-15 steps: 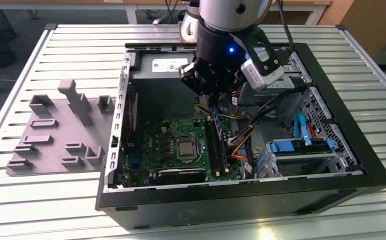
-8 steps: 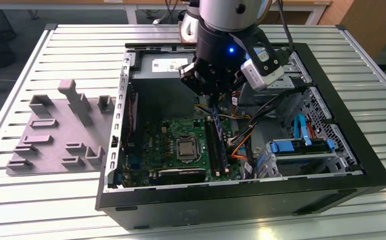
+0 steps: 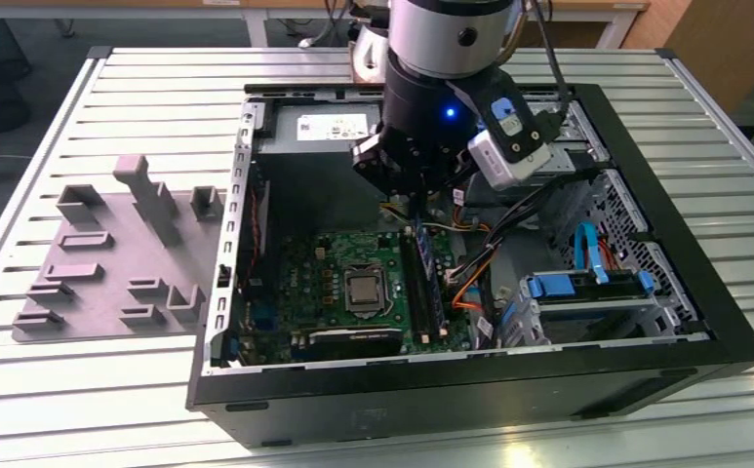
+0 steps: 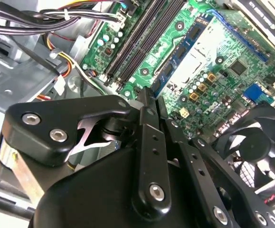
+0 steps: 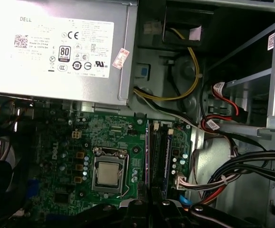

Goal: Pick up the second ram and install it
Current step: 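Insert the second ram into the second slot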

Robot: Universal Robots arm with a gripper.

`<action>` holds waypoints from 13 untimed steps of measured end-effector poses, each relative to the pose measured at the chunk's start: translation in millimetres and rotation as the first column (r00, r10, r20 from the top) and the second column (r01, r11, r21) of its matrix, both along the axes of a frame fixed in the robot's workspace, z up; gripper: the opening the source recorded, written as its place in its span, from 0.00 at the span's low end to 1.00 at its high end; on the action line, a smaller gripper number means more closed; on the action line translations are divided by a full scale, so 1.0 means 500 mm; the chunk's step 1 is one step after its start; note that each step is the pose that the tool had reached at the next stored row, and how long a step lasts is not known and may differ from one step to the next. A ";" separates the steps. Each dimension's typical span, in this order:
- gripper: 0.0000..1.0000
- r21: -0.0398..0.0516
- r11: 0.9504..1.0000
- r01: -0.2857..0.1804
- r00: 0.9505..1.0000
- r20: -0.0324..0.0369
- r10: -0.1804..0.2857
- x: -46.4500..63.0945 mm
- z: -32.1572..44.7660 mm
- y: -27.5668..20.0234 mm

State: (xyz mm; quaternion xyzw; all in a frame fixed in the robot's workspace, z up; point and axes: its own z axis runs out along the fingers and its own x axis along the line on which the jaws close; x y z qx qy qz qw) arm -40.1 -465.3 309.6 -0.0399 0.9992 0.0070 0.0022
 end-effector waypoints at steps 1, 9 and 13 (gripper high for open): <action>0.14 0.000 1.000 0.000 1.000 0.000 0.000 0.000 -0.004 0.0000; 0.14 0.000 1.000 0.027 1.000 0.000 -0.027 0.013 -0.033 0.0000; 0.14 0.000 0.997 0.075 0.997 0.000 -0.075 0.013 -0.047 -0.0001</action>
